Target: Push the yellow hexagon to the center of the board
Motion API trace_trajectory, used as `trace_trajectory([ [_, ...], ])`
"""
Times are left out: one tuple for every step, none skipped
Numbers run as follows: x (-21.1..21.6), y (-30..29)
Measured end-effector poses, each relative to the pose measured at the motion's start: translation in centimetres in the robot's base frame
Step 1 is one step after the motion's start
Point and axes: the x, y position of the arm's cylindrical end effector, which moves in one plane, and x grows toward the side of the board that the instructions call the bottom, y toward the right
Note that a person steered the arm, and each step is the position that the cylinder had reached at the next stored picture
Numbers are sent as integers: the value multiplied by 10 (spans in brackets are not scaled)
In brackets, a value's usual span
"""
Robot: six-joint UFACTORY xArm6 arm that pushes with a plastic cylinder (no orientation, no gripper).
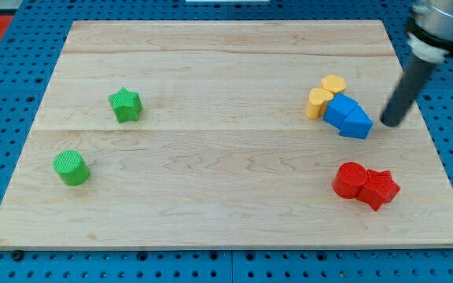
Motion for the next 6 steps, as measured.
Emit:
trace_trajectory([
  [-16,-47],
  [2,-72],
  [3,-97],
  [-9,-51],
  [-23,-13],
  [-62,-36],
])
